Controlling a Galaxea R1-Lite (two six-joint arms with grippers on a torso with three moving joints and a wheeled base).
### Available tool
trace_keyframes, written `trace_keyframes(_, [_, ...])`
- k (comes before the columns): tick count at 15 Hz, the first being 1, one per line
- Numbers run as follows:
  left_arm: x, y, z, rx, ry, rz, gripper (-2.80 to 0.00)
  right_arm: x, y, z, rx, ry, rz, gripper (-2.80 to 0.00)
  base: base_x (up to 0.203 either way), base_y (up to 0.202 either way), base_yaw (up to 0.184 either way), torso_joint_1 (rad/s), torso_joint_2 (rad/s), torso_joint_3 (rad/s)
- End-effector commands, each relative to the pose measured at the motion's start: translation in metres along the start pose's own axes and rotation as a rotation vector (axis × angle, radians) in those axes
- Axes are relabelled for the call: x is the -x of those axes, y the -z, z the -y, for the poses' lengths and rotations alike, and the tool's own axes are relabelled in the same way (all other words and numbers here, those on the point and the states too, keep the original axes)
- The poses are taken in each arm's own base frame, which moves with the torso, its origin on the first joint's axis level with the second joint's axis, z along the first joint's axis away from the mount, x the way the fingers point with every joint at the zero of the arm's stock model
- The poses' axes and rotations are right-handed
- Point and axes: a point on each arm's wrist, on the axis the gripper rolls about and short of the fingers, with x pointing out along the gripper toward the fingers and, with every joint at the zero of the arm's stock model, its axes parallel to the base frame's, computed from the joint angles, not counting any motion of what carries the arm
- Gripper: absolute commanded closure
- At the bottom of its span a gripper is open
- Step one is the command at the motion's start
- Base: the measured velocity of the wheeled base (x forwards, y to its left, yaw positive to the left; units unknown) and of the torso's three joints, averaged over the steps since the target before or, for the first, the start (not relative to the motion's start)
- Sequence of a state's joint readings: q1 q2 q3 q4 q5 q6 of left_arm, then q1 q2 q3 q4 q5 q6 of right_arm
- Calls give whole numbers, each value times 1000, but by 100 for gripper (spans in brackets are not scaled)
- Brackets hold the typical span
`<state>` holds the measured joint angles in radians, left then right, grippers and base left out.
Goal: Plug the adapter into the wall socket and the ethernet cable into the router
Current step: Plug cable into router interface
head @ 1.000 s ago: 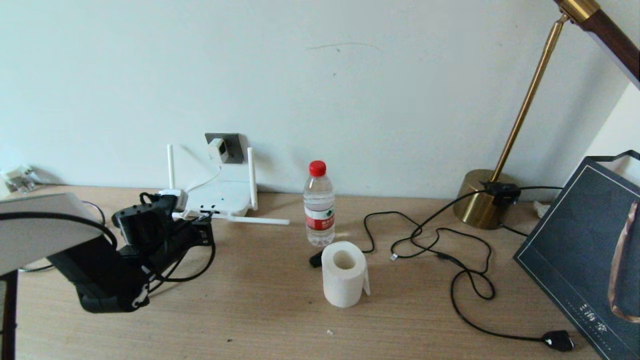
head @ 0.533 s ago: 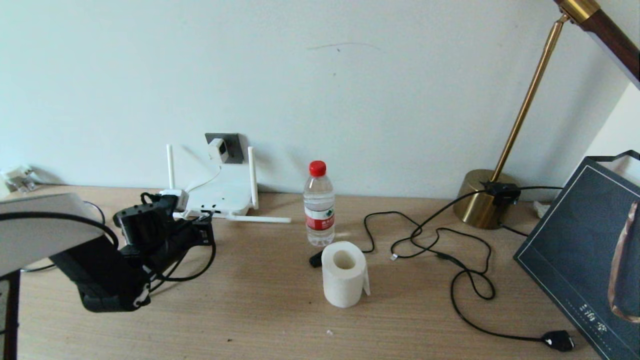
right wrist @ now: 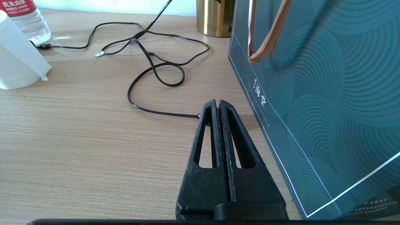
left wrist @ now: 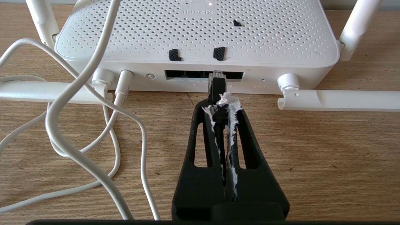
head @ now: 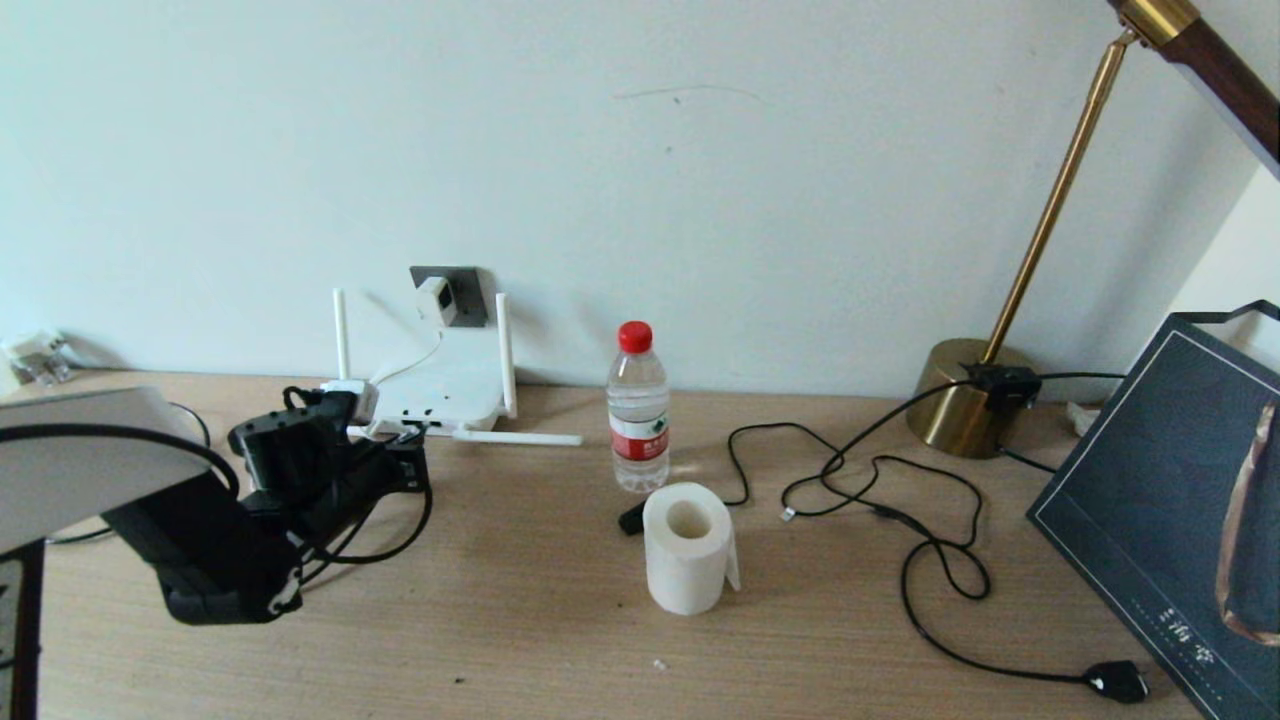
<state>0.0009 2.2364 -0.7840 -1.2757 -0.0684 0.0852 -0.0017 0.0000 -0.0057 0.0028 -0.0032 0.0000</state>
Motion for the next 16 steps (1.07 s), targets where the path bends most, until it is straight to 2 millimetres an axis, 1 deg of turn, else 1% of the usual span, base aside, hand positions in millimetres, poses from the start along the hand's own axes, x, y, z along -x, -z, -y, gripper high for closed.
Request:
trace_keyframes(1, [0,0,0,-1,0,5,0,0,0,0,0,1,0,0,0,0,0,0,0,0])
trace_keyframes(16, [-2,-3,-1,-2,-1,17,0,0,0,0,0,0,0,0,0,0,0,0,0,0])
